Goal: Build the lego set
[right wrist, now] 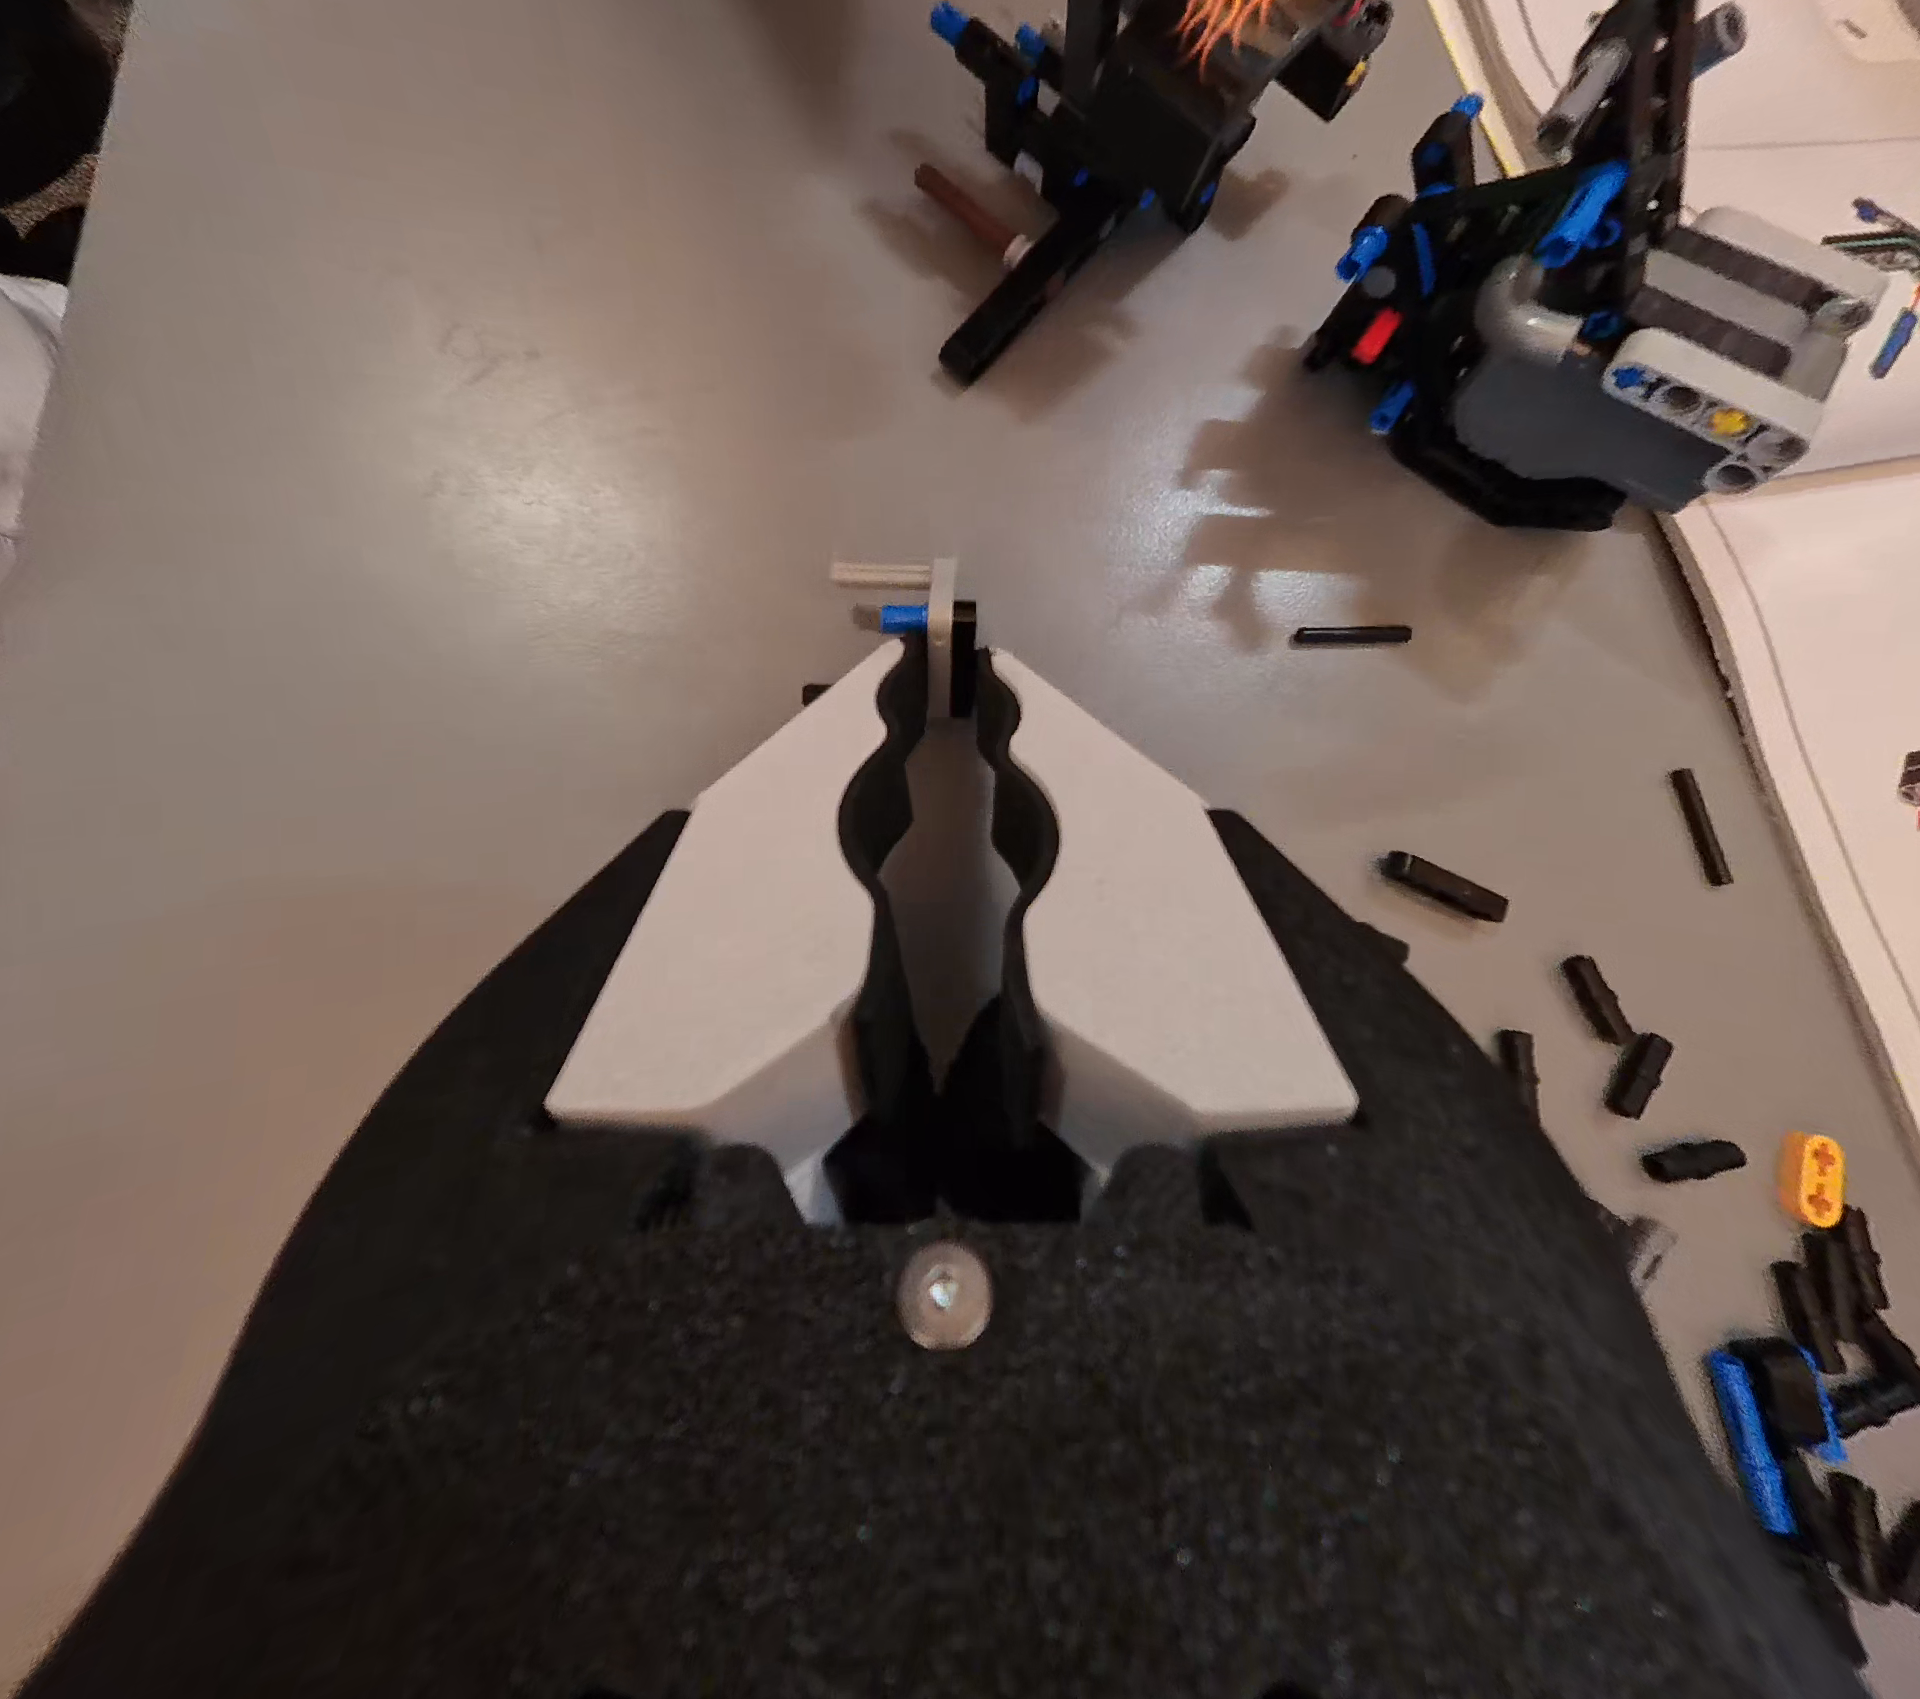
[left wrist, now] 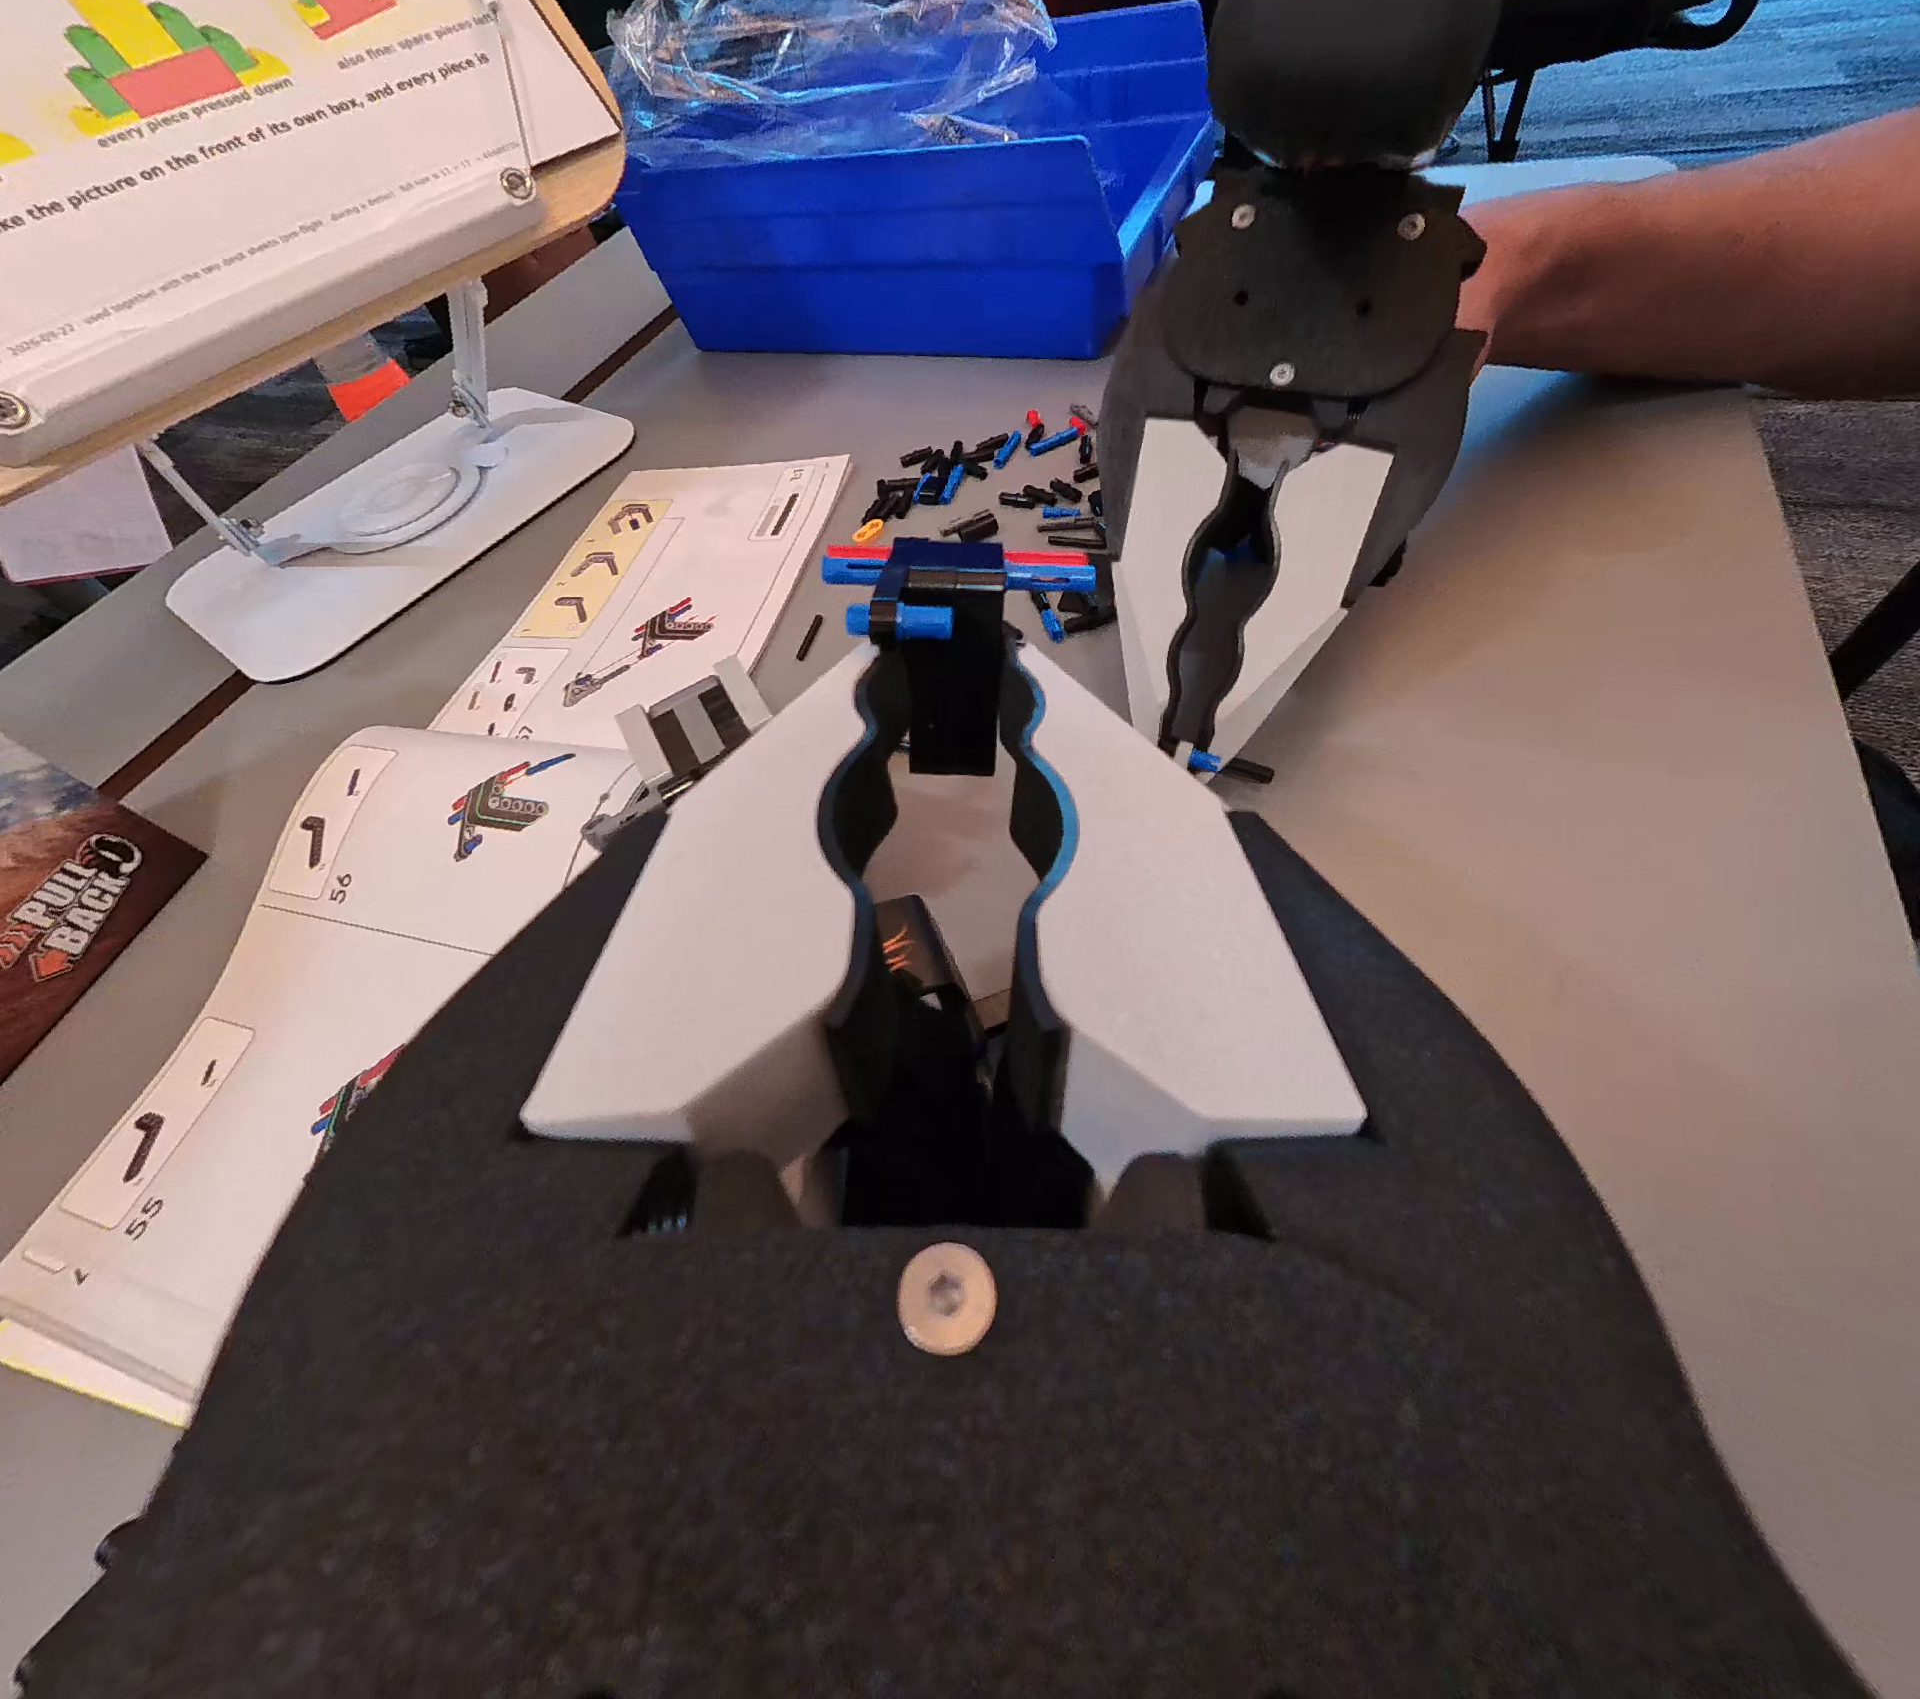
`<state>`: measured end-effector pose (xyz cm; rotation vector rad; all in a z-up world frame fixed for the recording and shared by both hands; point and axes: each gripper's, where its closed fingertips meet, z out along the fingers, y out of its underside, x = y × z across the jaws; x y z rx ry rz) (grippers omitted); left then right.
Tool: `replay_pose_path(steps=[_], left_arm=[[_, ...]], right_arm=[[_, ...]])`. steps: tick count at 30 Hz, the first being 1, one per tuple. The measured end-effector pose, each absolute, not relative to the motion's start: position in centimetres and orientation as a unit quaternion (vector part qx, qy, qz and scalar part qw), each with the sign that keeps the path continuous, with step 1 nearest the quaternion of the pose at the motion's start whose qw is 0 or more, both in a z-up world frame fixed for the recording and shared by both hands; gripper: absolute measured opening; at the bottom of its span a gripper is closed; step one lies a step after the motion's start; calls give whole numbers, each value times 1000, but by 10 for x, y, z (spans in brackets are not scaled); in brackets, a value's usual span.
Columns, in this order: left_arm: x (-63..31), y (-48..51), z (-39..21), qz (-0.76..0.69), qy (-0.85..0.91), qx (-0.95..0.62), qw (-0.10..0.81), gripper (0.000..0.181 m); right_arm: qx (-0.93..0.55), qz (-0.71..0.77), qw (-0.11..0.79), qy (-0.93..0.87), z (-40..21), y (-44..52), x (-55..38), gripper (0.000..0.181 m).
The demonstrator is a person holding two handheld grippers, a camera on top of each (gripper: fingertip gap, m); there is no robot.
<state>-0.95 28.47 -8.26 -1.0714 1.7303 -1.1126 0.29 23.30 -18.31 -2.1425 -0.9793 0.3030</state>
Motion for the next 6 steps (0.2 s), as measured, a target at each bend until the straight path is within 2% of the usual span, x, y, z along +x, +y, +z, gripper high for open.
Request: replay_pose_path(steps=[1,6], left_arm=[[-9,285,-83,-439,685,-424,399,15],[-9,286,-85,-433,688,-423,400,15]], right_arm=[[-838,118,370,-383,-185,233,3,7],[-844,121,357,-381,-187,230,3,12]])
